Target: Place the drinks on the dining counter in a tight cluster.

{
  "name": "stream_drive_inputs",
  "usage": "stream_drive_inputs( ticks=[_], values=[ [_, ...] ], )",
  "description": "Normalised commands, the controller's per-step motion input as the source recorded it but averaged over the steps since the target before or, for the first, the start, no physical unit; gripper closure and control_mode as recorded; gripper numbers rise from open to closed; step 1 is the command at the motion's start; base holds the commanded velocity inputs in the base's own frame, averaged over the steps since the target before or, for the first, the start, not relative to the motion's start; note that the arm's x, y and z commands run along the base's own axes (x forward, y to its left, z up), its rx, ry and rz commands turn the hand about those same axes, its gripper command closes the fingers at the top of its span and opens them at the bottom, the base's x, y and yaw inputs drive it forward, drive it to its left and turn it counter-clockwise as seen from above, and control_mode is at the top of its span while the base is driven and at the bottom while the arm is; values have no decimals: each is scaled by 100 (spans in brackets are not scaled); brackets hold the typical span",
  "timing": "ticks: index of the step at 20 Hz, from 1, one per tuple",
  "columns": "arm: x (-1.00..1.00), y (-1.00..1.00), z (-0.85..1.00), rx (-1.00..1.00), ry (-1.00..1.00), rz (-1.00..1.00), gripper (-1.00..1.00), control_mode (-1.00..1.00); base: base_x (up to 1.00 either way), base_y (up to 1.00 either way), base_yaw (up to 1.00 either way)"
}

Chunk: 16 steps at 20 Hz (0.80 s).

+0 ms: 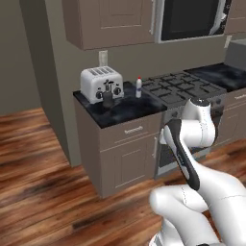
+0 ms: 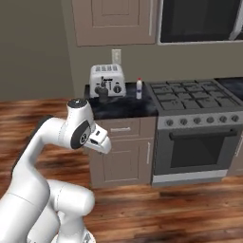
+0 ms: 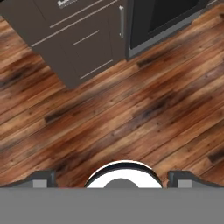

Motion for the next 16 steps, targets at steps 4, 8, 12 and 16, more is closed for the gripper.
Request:
stream_drive_inputs(
  ticks=[4, 8, 12, 16],
  values=[
    [0, 0, 0, 0, 0, 0, -100, 100, 80, -24, 3],
    [0, 0, 0, 0, 0, 0, -100, 100, 77, -24, 8],
    [0, 0, 0, 0, 0, 0, -100, 100, 67, -23, 19],
    [0, 0, 0, 0, 0, 0, -100, 100, 64, -23, 21]
  ],
)
